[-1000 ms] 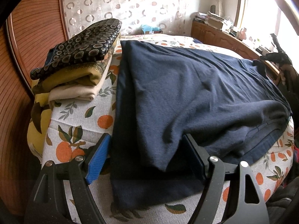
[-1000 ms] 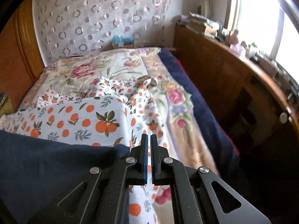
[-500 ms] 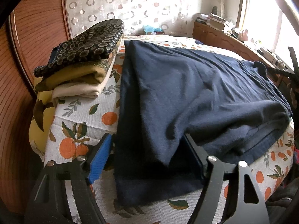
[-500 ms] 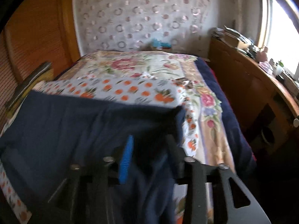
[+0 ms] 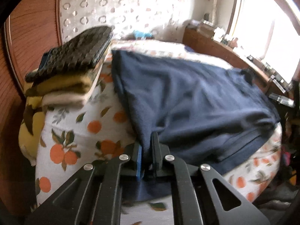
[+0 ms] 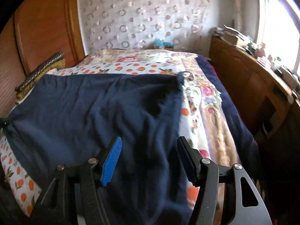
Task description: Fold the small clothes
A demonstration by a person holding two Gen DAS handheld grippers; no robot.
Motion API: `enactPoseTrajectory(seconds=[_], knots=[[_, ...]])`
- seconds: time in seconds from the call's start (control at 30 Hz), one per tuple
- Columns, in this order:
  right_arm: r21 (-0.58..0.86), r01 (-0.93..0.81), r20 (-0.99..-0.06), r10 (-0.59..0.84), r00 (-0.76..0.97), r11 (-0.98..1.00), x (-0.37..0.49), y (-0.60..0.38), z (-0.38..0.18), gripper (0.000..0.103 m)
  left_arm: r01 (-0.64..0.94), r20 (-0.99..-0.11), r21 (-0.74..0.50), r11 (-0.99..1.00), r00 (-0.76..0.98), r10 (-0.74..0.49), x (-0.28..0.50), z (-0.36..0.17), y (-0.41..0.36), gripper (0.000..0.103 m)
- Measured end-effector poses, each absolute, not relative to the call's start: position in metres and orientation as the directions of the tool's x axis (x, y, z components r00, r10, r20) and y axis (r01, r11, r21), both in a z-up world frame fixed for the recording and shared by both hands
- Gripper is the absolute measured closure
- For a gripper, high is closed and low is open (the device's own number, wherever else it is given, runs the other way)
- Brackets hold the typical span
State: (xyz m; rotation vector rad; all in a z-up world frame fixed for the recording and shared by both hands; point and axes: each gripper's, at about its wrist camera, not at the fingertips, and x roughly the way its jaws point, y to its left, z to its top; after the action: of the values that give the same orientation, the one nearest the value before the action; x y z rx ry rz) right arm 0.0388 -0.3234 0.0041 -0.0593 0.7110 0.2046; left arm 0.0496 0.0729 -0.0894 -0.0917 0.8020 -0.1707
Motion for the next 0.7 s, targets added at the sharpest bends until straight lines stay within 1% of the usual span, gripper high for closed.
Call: enactPoseTrajectory(seconds=[0.13, 0.33, 0.5, 0.7], knots=[[0.024, -0.176, -0.665, 0.148, 0.732, 0.984, 0.011, -0.329, 0.005, 0.04, 0.142, -0.663, -0.122, 0.982, 0.725, -0.187, 0.05, -0.065, 0.058, 0.094], [0.069, -0.151, -0.663, 0.158, 0.732, 0.986, -0.008, -0.33, 0.007, 0.04, 0.229, -0.599, -0.126, 0.965, 0.758, -0.257, 0.063, -0.026, 0.031, 0.095], [0.083, -0.152, -0.647, 0.169, 0.743, 0.985, -0.02, -0.336, 0.015, 0.04, 0.347, -0.559, -0.113, 0.931, 0.753, -0.348, 0.091, 0.008, -0.021, 0.095], [0.09, -0.158, -0.617, 0.18, 0.766, 0.983, -0.028, -0.338, 0.017, 0.04, 0.495, -0.536, -0.102, 0.863, 0.704, -0.467, 0.108, 0.036, -0.095, 0.095]])
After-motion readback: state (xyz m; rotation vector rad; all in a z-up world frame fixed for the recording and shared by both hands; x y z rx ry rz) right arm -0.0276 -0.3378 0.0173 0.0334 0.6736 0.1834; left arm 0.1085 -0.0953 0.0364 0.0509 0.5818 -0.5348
